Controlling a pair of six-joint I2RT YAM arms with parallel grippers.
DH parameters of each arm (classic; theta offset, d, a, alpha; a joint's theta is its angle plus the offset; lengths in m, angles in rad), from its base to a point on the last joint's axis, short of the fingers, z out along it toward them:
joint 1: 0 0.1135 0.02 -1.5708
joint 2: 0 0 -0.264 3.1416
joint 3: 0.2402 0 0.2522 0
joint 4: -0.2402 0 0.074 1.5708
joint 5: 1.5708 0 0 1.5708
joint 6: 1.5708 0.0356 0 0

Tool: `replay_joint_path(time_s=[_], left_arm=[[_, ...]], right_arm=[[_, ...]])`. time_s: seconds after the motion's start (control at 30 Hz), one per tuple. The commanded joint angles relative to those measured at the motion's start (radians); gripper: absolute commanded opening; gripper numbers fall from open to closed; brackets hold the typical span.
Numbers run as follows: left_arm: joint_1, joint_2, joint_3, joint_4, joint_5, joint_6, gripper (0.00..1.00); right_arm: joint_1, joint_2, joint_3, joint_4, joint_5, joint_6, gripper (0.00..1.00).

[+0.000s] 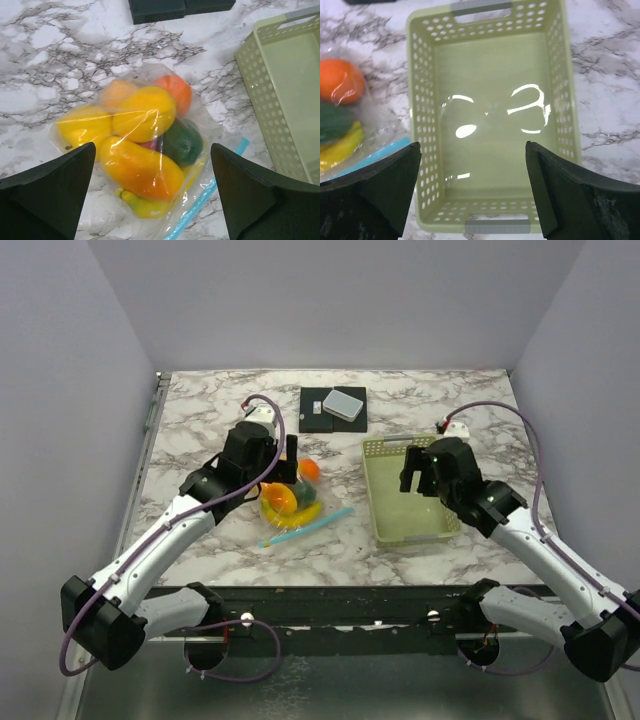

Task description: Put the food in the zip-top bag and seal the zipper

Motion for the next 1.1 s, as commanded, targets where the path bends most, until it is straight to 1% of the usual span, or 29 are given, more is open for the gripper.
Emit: replay_joint_path(time_s=[0.0,0.13,0.23,0.43,0.67,0.8,1.07], left_arm=[[0.072,-0.003,0.030,-0.026,0.006,0.003,0.99],[0.160,-0.011,0.028,-0.019,0.031,-0.014,0.99],[0.216,-0.040,0.000,0.002,0.076,-0.013,0.99],[0.243,-0.099,-0.088,0.023,0.072,-0.027,0.99],[0.244,-0.262,-0.206,0.091,0.076,-0.044,0.99],[0.243,-0.331,-0.226,0.103,0.095,-0.031,0.99],[0.244,-0.432,-0.244,0.121,0.100,-0.019,0.99]], right_arm=[[-0.186,-0.035,-0.010,0.032,-0.168,-0.020,0.91],[-0.319,-0.072,-0.015,0.042,-0.249,-0.018,0.92],[-0.373,-0.114,-0.025,0.051,-0.287,-0.021,0.93],[-0.382,-0.197,-0.052,0.075,-0.322,-0.053,0.95],[-0.382,-0.348,-0.165,0.171,-0.405,-0.122,0.95],[-0.382,-0.448,-0.227,0.230,-0.413,-0.143,0.95],[-0.381,-0.582,-0.263,0.287,-0.413,-0.174,0.96]])
